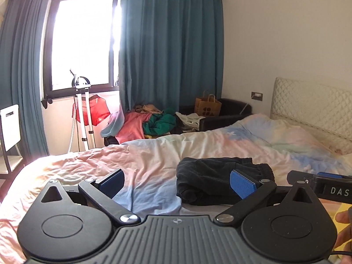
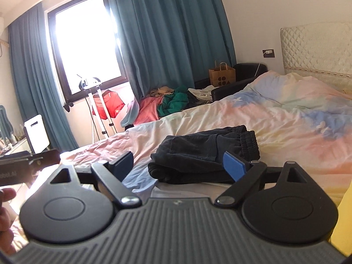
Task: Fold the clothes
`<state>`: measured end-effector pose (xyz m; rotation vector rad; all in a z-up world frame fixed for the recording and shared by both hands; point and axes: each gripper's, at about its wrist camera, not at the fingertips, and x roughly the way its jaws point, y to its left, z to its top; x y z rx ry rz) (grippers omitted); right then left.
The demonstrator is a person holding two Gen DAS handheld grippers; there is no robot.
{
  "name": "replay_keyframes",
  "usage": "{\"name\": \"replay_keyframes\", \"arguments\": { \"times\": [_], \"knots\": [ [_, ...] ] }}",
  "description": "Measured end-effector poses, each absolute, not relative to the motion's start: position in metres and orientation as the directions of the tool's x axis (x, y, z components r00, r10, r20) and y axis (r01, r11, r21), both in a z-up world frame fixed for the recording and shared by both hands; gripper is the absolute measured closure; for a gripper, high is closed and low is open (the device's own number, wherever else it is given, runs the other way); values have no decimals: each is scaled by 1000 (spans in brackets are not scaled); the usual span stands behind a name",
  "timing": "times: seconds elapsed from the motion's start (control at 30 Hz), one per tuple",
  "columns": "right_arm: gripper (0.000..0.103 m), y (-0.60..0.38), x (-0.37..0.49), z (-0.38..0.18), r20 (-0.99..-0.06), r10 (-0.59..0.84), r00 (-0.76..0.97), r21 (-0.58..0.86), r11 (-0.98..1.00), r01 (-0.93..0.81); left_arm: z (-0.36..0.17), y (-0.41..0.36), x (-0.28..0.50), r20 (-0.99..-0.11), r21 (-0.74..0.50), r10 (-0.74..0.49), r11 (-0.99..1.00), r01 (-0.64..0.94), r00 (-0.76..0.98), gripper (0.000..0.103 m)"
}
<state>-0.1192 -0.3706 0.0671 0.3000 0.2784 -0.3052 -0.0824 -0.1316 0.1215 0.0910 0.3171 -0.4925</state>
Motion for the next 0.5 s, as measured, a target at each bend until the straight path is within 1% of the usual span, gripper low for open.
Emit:
{"name": "replay_keyframes", "arguments": {
  "times": [0.1,0.27,0.5],
  "knots": [
    [13,-357,-122,61,-280,-287,916,206,914,349,114,-127,-89,-318,35,-459,869,494,829,0],
    [13,-345,-115,52,-306,-283,909,180,920,347,103,-124,-92,-330,38,-456,869,494,827,0],
    [13,-337,-109,34,-297,-321,899,144,916,375,94,-126,-88,-320,51,-449,871,488,834,0]
  ]
}}
